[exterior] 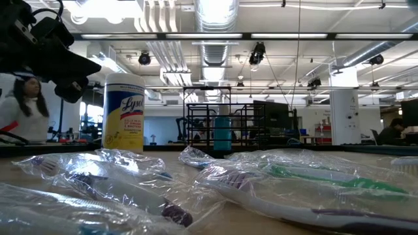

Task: Pick & Place toothbrushing station
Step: Put the mouthwash into the black mesh organizer

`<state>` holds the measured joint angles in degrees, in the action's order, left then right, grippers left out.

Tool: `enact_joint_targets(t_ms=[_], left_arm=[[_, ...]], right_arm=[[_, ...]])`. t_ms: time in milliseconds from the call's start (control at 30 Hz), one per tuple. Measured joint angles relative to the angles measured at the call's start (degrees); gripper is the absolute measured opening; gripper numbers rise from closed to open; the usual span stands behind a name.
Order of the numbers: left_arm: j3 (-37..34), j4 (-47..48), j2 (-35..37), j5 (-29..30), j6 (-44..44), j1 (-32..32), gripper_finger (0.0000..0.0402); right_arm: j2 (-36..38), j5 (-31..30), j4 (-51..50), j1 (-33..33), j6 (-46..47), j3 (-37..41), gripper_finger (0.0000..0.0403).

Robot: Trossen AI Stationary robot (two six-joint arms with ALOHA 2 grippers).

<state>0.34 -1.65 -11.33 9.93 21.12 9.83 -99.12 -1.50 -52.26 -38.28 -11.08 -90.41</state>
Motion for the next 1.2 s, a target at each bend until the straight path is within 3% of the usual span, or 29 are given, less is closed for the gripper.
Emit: enact_joint_targets(t_ms=[200, 333, 433, 600, 767, 1033, 1200], left_arm=[[0.0, 0.0, -1.5, 0.0, 0.3, 0.0, 0.0014], [0.0, 0.0, -2.4, 0.0, 0.5, 0.0, 0.0014], [0.0, 0.0, -2.9, 0.0, 1.0, 0.0, 0.0014], [0.0, 0.0, -3.4, 0.0, 1.9, 0.0, 0.0014], [0.0, -0.2, -3.4, 0.0, 2.1, 0.0, 0.0014], [0.0, -0.8, -3.5, 0.2, 2.8, 0.0, 0.0014], [0.0, -0.9, -3.5, 0.3, 3.0, 0.0, 0.0014]], right_arm=[[13.7, 5.5, 13.0, 4.4, 1.2, 5.0, 0.009], [24.0, 11.5, 24.6, 9.1, 4.4, 14.2, 0.0091], [31.3, 12.0, 32.5, 12.4, 8.6, 22.2, 0.0091], [42.9, 6.4, 43.9, 14.2, 10.1, 35.9, 0.0091], [52.2, -0.1, 45.4, 15.1, 14.8, 46.1, 0.0091], [63.2, -3.6, 58.5, 15.1, 17.5, 61.5, 0.0091], [67.0, -4.7, 59.9, 17.0, 21.6, 66.7, 0.0091]])
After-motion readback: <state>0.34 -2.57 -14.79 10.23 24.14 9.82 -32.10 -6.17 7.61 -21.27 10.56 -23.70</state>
